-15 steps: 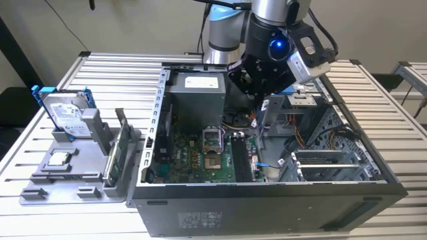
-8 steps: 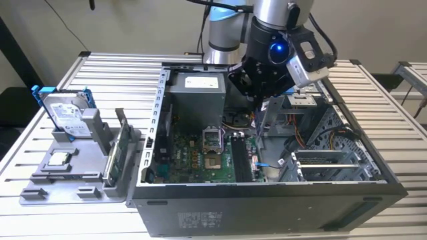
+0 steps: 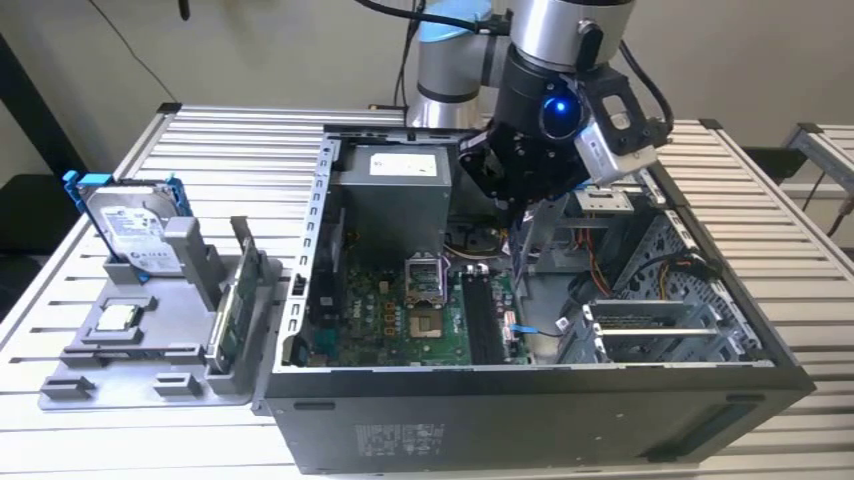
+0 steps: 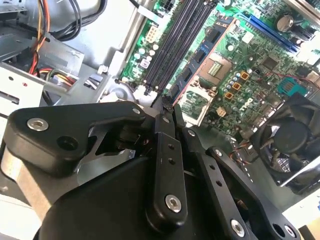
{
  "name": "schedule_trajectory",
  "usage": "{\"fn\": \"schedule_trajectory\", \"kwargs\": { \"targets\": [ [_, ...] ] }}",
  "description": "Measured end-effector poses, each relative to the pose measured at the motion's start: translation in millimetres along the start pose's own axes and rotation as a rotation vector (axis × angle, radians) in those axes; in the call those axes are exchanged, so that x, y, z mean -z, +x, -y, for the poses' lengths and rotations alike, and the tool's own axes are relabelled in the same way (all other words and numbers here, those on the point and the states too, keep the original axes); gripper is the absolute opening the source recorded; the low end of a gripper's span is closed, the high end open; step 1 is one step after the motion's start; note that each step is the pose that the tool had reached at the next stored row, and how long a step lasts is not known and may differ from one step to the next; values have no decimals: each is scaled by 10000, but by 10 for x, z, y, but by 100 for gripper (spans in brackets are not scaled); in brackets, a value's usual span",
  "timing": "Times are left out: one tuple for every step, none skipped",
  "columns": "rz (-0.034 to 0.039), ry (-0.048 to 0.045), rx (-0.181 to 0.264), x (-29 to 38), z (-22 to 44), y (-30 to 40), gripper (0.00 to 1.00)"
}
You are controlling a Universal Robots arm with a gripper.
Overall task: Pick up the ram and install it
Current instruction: 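Insert the ram into the slot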
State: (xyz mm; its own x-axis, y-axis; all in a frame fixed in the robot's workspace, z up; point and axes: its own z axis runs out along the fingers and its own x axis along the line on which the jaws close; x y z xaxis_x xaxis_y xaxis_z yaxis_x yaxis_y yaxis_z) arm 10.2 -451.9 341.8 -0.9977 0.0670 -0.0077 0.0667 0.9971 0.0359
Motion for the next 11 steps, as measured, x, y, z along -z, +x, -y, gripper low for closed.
{"fn": "schedule_trajectory", "kwargs": {
  "targets": [
    [-9, 2, 1, -8, -2, -6, 14],
    [-30, 4, 0, -15, -5, -16, 14],
    [-58, 6, 2, -22, -9, -30, 14],
    [-91, 7, 2, -30, -12, -44, 14],
    [-122, 9, 5, -38, -17, -60, 14],
    [-147, 10, 10, -45, -21, -72, 14],
    [-162, 11, 15, -53, -24, -81, 14],
    [-177, 12, 21, -61, -29, -91, 14],
    [-186, 12, 29, -71, -35, -100, 14],
    [-188, 13, 37, -79, -42, -104, 14],
    [-189, 11, 41, -88, -48, -107, 14]
  ]
}}
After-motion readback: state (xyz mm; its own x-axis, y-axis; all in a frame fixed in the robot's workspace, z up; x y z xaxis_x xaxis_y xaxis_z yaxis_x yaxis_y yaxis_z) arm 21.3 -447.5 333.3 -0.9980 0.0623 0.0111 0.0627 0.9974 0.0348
